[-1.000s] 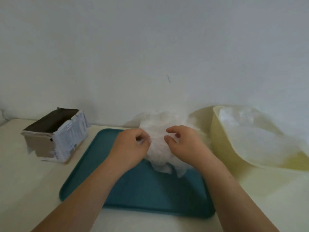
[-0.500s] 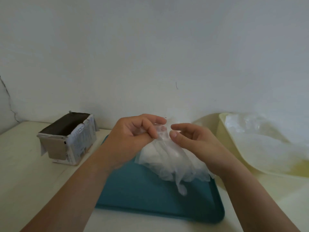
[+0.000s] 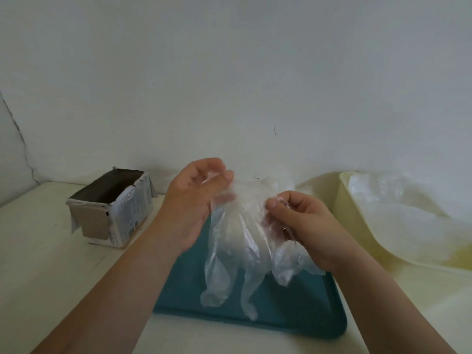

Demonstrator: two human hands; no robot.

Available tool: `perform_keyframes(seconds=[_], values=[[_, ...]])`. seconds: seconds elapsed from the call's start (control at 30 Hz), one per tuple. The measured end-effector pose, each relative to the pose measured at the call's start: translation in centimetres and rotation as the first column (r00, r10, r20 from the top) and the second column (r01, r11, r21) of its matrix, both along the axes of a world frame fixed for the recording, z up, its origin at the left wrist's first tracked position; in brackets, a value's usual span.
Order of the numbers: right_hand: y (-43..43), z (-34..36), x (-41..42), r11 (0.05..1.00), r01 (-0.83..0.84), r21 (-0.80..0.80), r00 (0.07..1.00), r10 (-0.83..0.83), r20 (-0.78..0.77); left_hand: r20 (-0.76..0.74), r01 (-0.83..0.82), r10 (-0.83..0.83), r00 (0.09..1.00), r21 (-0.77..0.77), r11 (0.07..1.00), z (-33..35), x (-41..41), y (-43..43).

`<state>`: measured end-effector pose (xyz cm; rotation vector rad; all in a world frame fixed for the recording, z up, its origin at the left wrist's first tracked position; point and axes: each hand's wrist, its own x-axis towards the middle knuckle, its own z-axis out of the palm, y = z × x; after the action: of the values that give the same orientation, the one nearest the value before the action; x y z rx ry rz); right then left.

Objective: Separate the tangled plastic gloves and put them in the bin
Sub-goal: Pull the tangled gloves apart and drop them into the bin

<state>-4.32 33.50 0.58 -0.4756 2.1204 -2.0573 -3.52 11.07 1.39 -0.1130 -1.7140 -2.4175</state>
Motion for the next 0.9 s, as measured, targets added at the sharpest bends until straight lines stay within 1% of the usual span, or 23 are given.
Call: perform_keyframes(seconds=[0.03,0.07,0.13,0.17,0.23,0.33,0.4,0.47,0.5,0.53,0.57,0.6,0.63,0.67,0.7,0.73,0.77,0.8,0.83,0.87,0.9], values=[[0.0,0.1,0.0,1.000,0.029,0.005,0.999,-0.029,-0.015,0.060,0.056,-0.057,0.997,0.024,0.998,0.0,-0.1,-0.2],[-0.1,0.1,0.0,0.999,0.049,-0.003,0.998,-0.049,-0.029,0.129,0.157,-0.157,0.979,0.010,0.988,-0.2,-0.1,-0.4],[-0.5,0.0,0.1,0.996,0.083,-0.042,0.996,-0.085,-0.043,0.248,0.355,-0.330,0.911,-0.067,0.932,-0.7,0.3,-0.1],[-0.7,-0.1,0.1,0.994,0.098,-0.055,0.994,-0.100,-0.043,0.274,0.400,-0.361,0.891,-0.101,0.911,-1.1,0.4,0.2],[-0.9,-0.4,0.1,0.992,0.117,-0.054,0.992,-0.119,-0.036,0.277,0.370,-0.329,0.903,-0.112,0.922,-1.3,0.5,0.7],[-0.9,-0.5,0.1,0.981,0.195,-0.004,0.981,-0.195,-0.013,0.263,0.227,-0.210,0.942,-0.037,0.973,-1.1,0.1,0.4],[-0.6,-0.4,0.0,0.945,0.304,0.124,0.951,-0.293,-0.099,0.247,0.079,-0.077,0.966,0.004,0.997,-1.0,-0.4,-0.4],[-0.3,-0.3,-0.1,0.884,0.399,0.245,0.911,-0.350,-0.218,0.219,-0.036,0.035,0.975,-0.002,0.999,-0.9,-0.8,-1.0],[-0.2,-0.3,-0.3,0.851,0.442,0.285,0.888,-0.369,-0.274,0.201,-0.048,0.050,0.978,-0.015,0.999,-0.8,-0.8,-1.3],[0.0,-0.3,-0.4,0.817,0.485,0.313,0.862,-0.386,-0.329,0.183,-0.017,0.023,0.983,-0.035,0.999,-0.5,-0.6,-1.5],[0.1,-0.1,-0.3,0.791,0.516,0.328,0.840,-0.393,-0.373,0.168,0.049,-0.039,0.985,-0.052,0.997,-0.2,-0.2,-1.5],[0.1,0.2,-0.2,0.790,0.516,0.332,0.838,-0.384,-0.389,0.156,0.129,-0.118,0.981,-0.064,0.990,0.1,0.1,-1.5],[0.3,0.6,0.1,0.814,0.476,0.333,0.862,-0.357,-0.359,0.148,0.209,-0.196,0.969,-0.079,0.975,0.2,0.4,-1.3],[0.5,1.2,0.4,0.864,0.380,0.331,0.915,-0.298,-0.273,0.142,0.279,-0.263,0.954,-0.107,0.954,0.1,0.6,-1.0],[0.8,1.7,0.7,0.924,0.234,0.304,0.970,-0.200,-0.138,0.136,0.326,-0.307,0.942,-0.145,0.934,-0.1,0.8,-0.5],[0.8,2.1,1.0,0.968,0.069,0.241,0.997,-0.071,0.001,0.130,0.343,-0.323,0.937,-0.183,0.921,-0.4,0.9,0.1],[0.8,2.2,1.2,0.984,-0.068,0.164,0.994,0.053,0.092,0.125,0.348,-0.328,0.936,-0.212,0.913,-0.7,1.1,0.7],[0.7,2.1,1.2,0.985,-0.145,0.094,0.984,0.133,0.122,0.124,0.354,-0.333,0.935,-0.233,0.906,-1.0,1.2,1.2],[0.5,1.6,1.0,0.986,-0.159,0.043,0.981,0.153,0.121,0.125,0.359,-0.337,0.933,-0.251,0.899,-1.2,1.2,1.8],[0.2,1.1,0.7,0.994,-0.109,0.031,0.989,0.105,0.101,0.124,0.362,-0.340,0.932,-0.268,0.893,-1.4,1.3,2.0],[0.0,0.6,0.4,0.999,-0.013,0.033,0.997,0.011,0.079,0.126,0.361,-0.338,0.933,-0.285,0.888,-1.6,1.2,2.2]])
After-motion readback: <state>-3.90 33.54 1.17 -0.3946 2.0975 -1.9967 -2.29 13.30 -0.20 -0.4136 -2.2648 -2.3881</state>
